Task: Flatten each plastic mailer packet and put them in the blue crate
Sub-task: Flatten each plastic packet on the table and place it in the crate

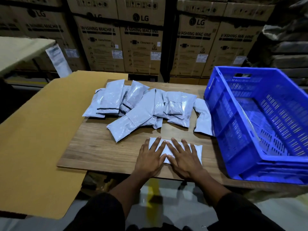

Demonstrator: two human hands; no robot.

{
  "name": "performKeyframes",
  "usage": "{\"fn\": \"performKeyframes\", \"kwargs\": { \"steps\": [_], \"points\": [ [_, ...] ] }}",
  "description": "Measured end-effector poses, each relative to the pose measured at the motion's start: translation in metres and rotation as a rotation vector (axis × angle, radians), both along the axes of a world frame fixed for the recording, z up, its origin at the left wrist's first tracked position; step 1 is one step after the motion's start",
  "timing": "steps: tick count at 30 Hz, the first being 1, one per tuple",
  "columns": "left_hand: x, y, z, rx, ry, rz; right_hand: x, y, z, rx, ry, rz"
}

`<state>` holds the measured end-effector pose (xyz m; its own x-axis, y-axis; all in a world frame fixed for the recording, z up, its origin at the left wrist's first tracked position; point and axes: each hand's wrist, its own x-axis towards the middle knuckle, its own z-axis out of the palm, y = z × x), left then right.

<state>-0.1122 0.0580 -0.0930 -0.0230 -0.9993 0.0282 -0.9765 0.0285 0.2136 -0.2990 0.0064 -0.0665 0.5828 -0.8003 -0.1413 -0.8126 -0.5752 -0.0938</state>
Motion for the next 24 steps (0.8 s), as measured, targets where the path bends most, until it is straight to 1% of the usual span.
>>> {"fn": "performKeyframes", "kwargs": {
  "steps": [4,6,7,10,12,14,16,20,22,24],
  "points": [
    [0.001,0.001,-0.003,-0.024,0.004,0.003,-0.013,-0.002,0.000,0.024,0.013,-0.051],
    [0.001,0.000,-0.003,-0.021,-0.010,0.007,-0.020,-0.004,0.005,0.058,0.038,-0.029],
    [0.002,-0.001,-0.002,-0.019,-0.022,0.007,-0.023,-0.005,0.009,0.060,0.062,0.008],
    [0.005,-0.005,0.002,0.011,-0.031,-0.007,-0.028,-0.004,0.012,-0.050,0.086,0.187],
    [0.005,-0.005,0.007,0.060,-0.039,-0.017,-0.028,-0.003,0.012,-0.024,0.083,0.255],
    [0.006,-0.005,0.010,0.080,-0.021,-0.019,-0.024,-0.003,0.013,0.003,0.097,0.271],
    [0.007,-0.002,0.013,0.063,-0.007,-0.051,-0.022,-0.005,0.017,0.003,0.081,0.270],
    [0.017,0.005,0.012,-0.046,-0.165,-0.193,-0.023,-0.009,0.031,0.032,-0.010,0.266],
    [0.019,0.003,0.020,-0.109,-0.160,-0.181,-0.024,-0.007,0.037,0.043,-0.038,0.290],
    [0.020,-0.001,0.029,-0.147,-0.121,-0.151,-0.024,0.001,0.038,0.003,-0.062,0.354]
  ]
}}
